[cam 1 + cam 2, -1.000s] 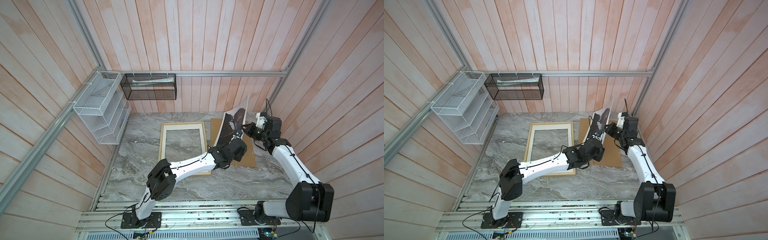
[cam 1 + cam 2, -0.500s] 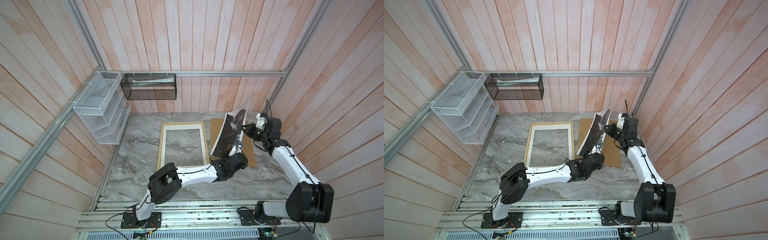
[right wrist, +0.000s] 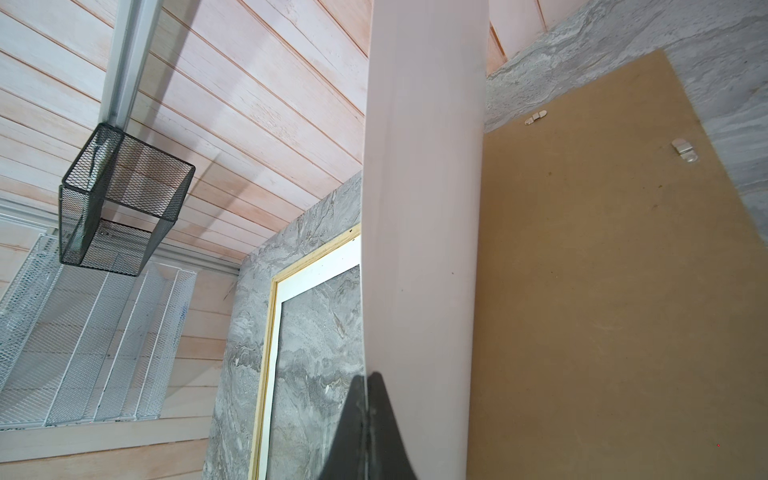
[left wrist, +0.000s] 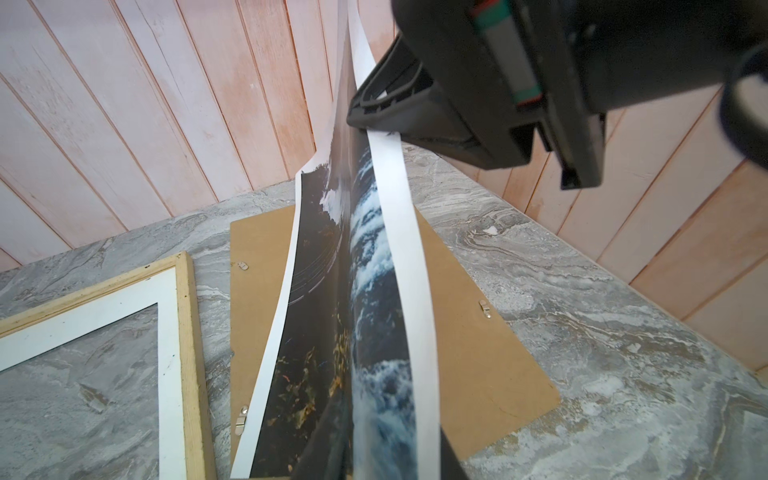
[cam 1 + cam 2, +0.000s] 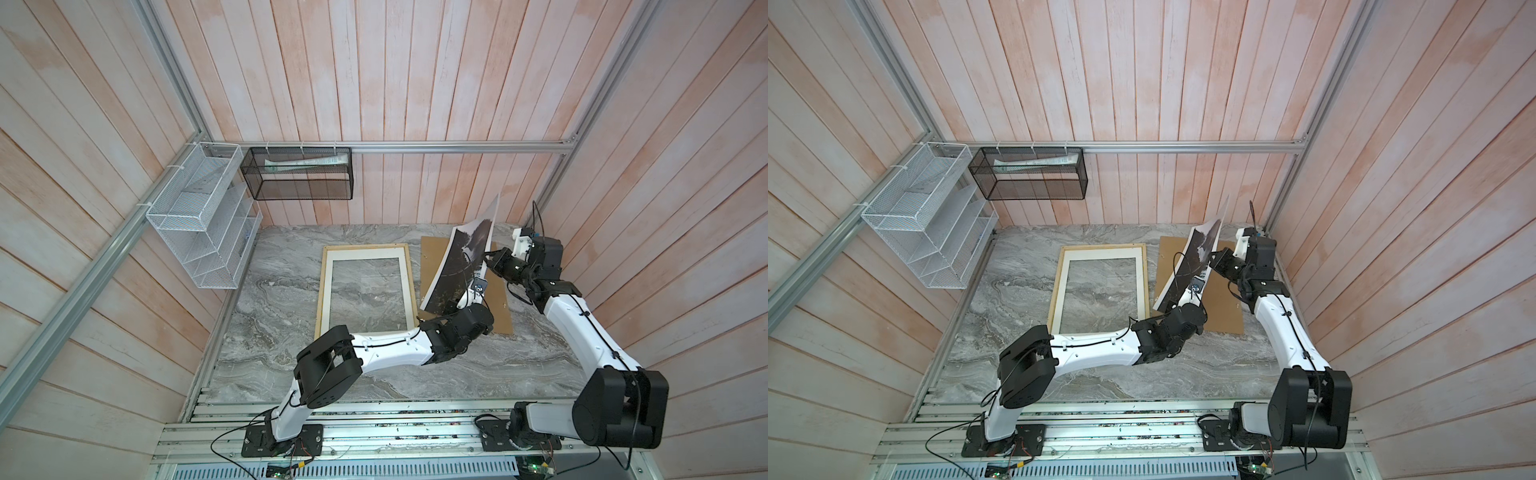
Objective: Put the photo into the frame
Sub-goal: 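Lift the photo upright off the brown backing board with both grippers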
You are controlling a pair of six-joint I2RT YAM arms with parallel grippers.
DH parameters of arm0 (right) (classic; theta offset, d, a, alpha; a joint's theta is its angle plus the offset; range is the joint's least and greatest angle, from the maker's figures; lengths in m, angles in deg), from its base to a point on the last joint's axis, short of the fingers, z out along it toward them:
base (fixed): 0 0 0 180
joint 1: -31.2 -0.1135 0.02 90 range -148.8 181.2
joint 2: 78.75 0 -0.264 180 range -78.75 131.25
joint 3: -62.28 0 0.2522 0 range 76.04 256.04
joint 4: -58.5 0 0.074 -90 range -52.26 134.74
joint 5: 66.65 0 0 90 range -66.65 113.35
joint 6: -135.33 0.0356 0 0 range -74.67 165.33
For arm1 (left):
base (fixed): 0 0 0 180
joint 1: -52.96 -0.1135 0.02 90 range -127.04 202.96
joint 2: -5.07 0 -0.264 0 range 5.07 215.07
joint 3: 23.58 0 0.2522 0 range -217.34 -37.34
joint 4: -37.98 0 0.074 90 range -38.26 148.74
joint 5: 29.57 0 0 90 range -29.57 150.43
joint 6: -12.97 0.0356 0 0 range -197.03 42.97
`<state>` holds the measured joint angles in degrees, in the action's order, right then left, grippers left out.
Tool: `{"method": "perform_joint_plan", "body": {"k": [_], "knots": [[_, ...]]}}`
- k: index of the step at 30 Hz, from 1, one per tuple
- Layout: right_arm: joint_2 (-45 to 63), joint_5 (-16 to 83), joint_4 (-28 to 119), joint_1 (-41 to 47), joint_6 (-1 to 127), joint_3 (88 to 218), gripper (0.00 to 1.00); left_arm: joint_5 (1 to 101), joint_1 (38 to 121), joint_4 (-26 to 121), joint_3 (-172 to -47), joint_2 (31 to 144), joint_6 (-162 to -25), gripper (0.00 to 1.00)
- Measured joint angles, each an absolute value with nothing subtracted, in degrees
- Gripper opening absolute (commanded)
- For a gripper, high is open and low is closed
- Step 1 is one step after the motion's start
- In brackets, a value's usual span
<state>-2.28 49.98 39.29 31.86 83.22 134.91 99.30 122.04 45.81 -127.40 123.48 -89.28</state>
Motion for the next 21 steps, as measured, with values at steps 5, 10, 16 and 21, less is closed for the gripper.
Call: {"method": "perform_joint_plan", "body": {"k": [5,10,16,21], "knots": [[-2.3,50.1,39.8,31.9,83.2,134.8,0.00,99.7,122.2,43.9,-127.2,123.5,-87.8,0.07],[-2.4,50.2,40.1,31.8,83.2,134.8,0.07,99.7,122.3,43.1,-127.2,123.5,-86.9,0.00],[-3.9,50.5,41.0,31.9,83.2,133.9,0.31,99.6,122.3,42.7,-127.2,123.5,-86.9,0.00],[-10.1,50.3,42.3,31.9,83.8,132.3,0.48,99.6,122.1,43.6,-127.3,123.1,-87.6,0.00]]}}
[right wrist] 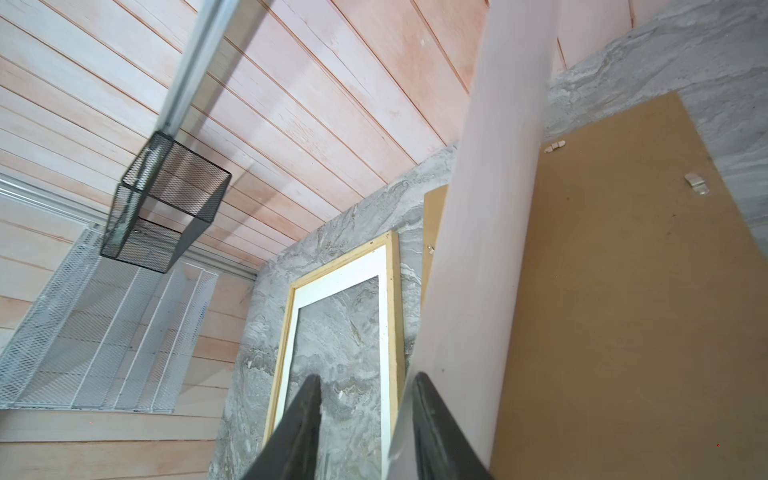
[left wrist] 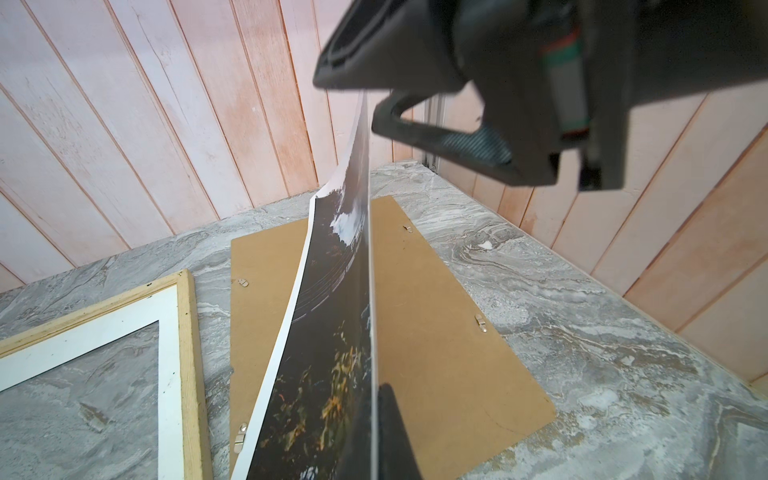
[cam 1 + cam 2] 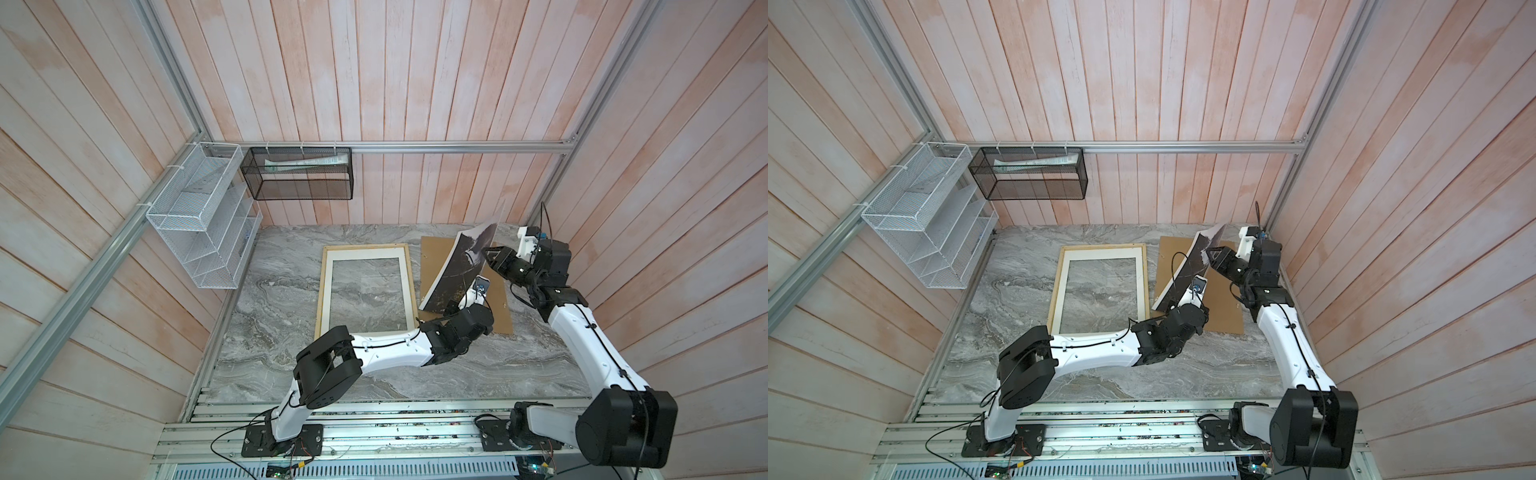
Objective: Put the photo into the frame
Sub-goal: 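Lift the photo upright off the brown backing board with both grippers, then flip the photo face-down over the frame with the left gripper while the right withdraws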
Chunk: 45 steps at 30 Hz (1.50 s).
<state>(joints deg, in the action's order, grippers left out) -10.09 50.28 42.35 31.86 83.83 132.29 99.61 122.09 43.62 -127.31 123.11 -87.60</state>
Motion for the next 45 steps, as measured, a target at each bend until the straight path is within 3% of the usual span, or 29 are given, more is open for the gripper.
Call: {"method": "perform_joint_plan", "body": {"k": [10,23,35,45], "knots": [[-22.3,48.5,42.5,35.2,83.4,132.6,0.55,97.2,117.8,49.0,-127.4,117.1,-93.5,0.00],[-20.1,48.3,40.4,35.4,82.4,132.7,0.55,95.6,108.6,55.8,-117.0,99.6,-103.6,0.00],[-17.8,49.4,40.5,35.4,82.3,132.4,0.56,99.2,107.6,61.8,-97.7,88.6,-113.3,0.00],[-15.6,49.5,41.5,34.2,81.7,128.7,0.56,103.0,105.3,67.5,-89.4,81.7,-120.3,0.00]]}}
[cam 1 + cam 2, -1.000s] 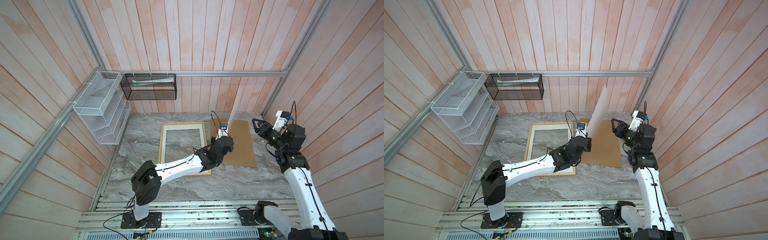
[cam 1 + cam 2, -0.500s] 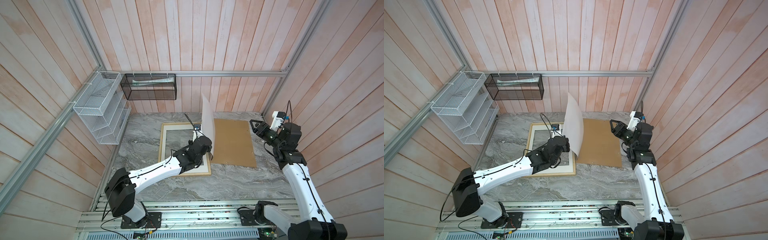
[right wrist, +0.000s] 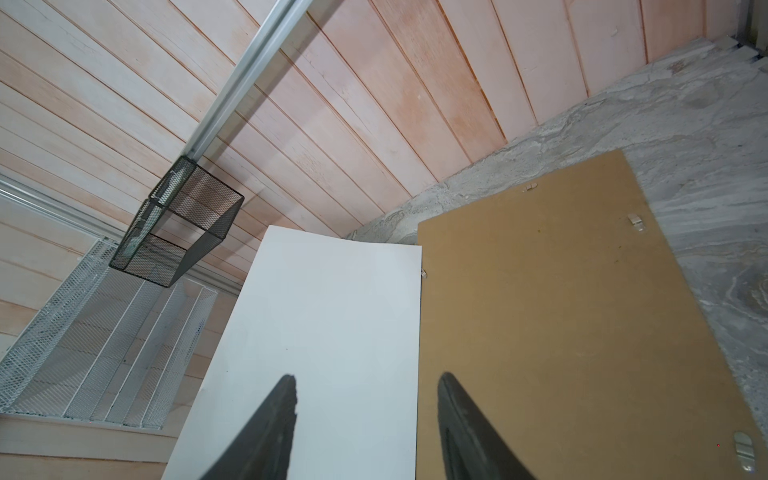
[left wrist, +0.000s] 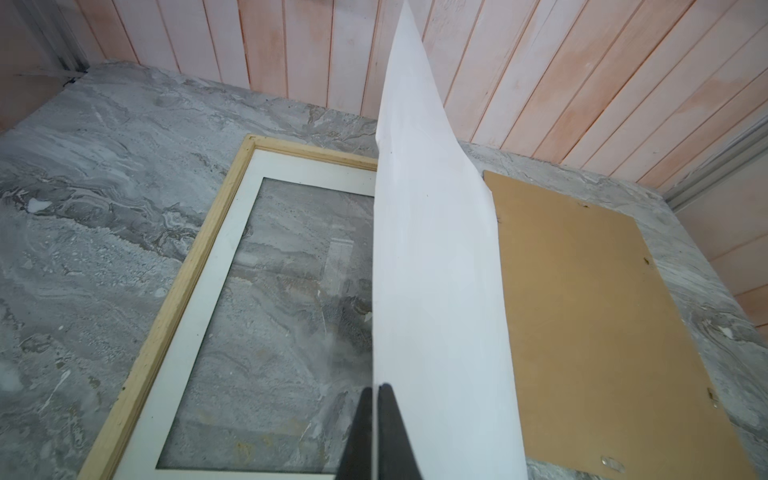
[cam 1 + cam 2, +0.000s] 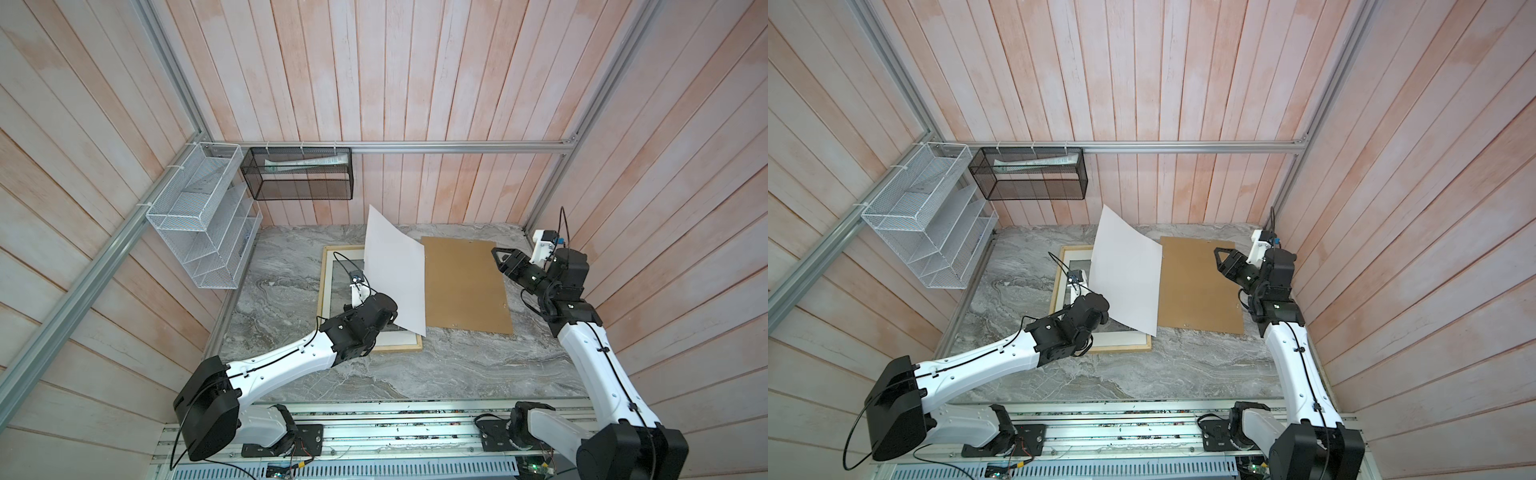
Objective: Put the photo into the frame
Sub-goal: 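Flip the photo face-down over the frame with the left gripper while the right withdraws, then lower the photo's white back onto the mat inside the frame with the left gripper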
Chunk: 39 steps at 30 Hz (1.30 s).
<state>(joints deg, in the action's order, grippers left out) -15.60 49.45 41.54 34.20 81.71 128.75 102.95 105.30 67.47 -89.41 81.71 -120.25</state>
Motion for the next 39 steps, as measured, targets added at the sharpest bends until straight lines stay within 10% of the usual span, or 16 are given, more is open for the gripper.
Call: {"method": "perform_joint_plan", "body": {"k": [39], "knots": [[-9.3,48.5,43.5,26.8,80.0,128.2,0.56,106.8,103.2,73.0,-75.7,77.0,-134.5,0.00]]}}
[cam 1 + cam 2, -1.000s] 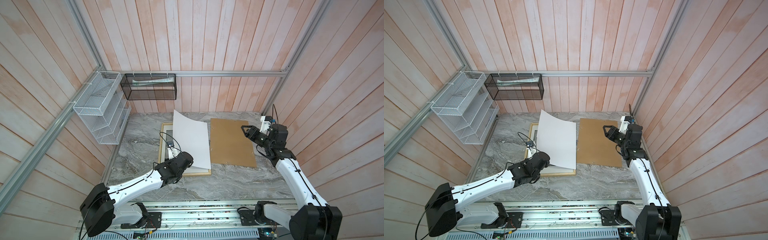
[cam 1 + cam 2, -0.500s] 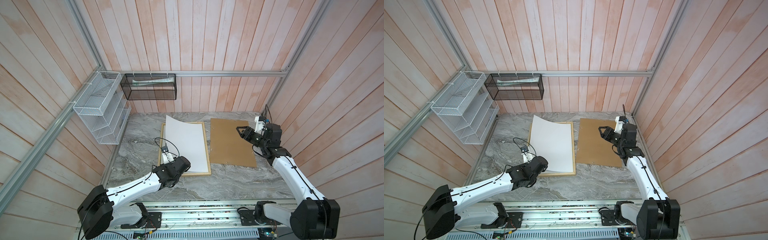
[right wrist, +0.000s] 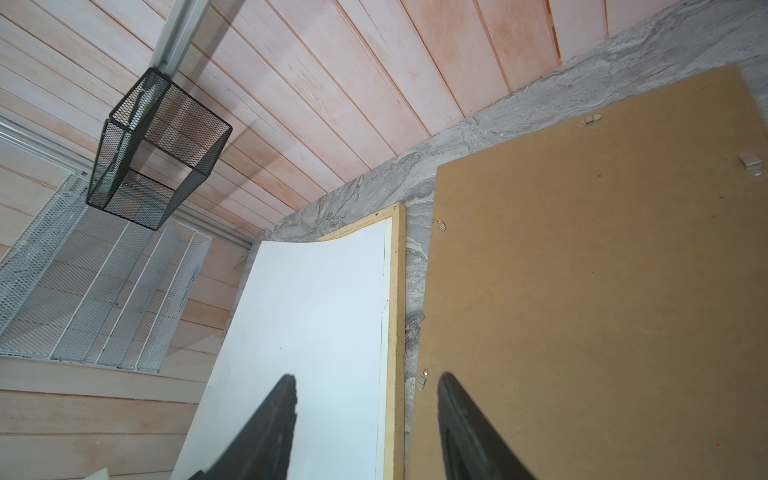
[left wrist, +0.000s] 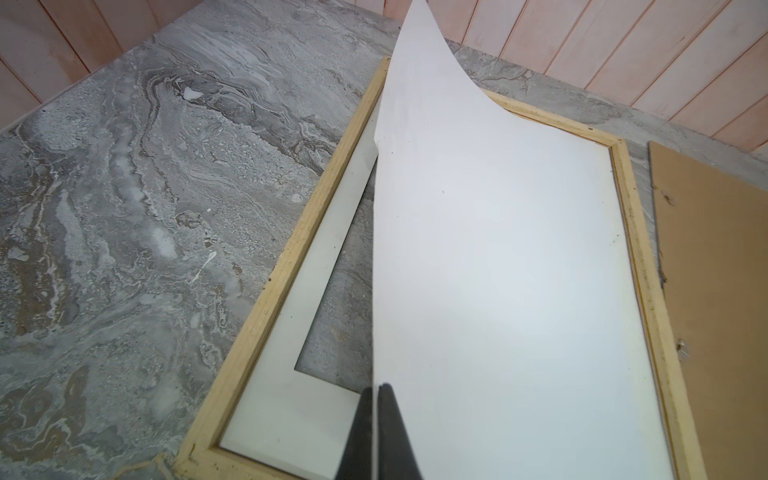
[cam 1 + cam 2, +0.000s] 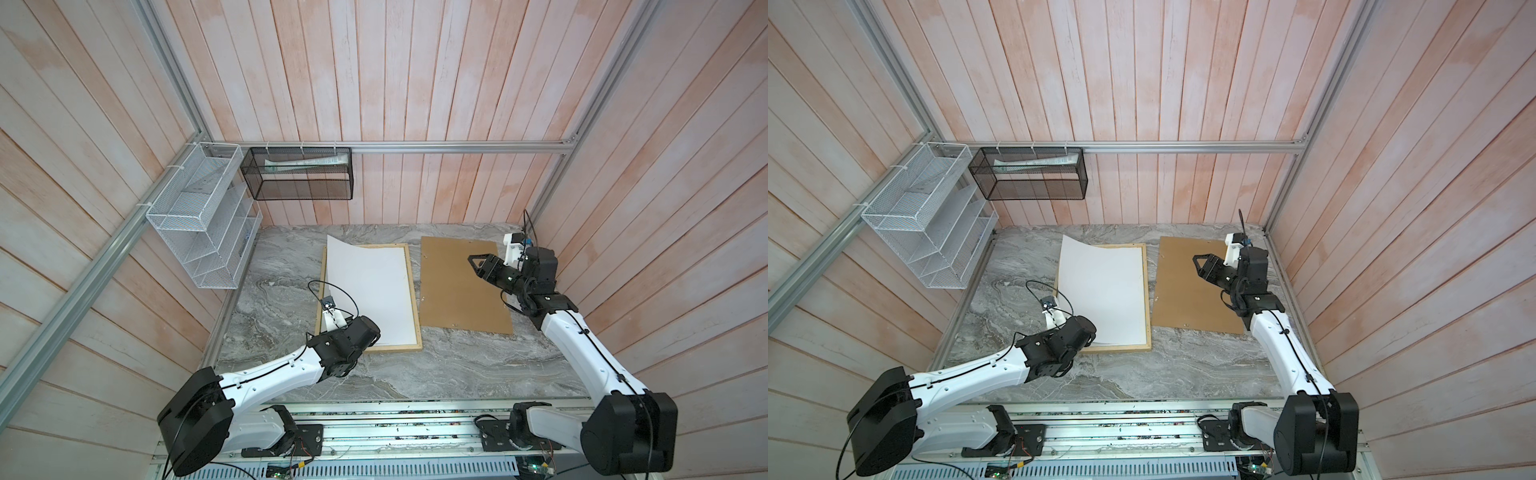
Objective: Put the photo into the frame
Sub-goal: 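Lower the photo's white back onto the mat inside the frame with the left gripper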
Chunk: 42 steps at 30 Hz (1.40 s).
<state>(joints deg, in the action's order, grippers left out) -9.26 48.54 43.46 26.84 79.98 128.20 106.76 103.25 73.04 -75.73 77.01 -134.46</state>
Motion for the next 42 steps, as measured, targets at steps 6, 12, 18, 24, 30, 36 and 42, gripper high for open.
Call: {"method": "perform_joint_plan", "body": {"k": [6,12,18,24,30,36,42], "knots": [[-9.2,48.4,43.5,26.8,80.0,128.2,0.56,104.3,103.2,66.7,-73.3,77.0,-131.1,0.00],[-9.1,48.2,43.4,26.8,79.9,128.2,0.56,101.8,103.2,60.2,-70.7,77.0,-127.6,0.00],[-9.0,48.2,43.4,26.8,79.7,128.2,0.56,100.7,103.2,56.6,-69.2,76.5,-125.2,0.00],[-8.5,48.1,43.5,26.8,79.7,128.2,0.56,98.7,103.2,53.7,-65.9,73.4,-122.7,0.00],[-8.4,48.0,43.5,26.7,79.8,128.2,0.56,95.7,103.1,51.3,-62.2,70.5,-120.7,0.00],[-8.5,47.8,43.5,26.6,79.8,128.2,0.56,94.8,102.9,49.7,-58.6,68.5,-118.6,0.00],[-8.5,47.8,43.4,26.4,79.8,128.2,0.56,95.0,102.9,47.6,-57.5,68.2,-115.0,0.00]]}}
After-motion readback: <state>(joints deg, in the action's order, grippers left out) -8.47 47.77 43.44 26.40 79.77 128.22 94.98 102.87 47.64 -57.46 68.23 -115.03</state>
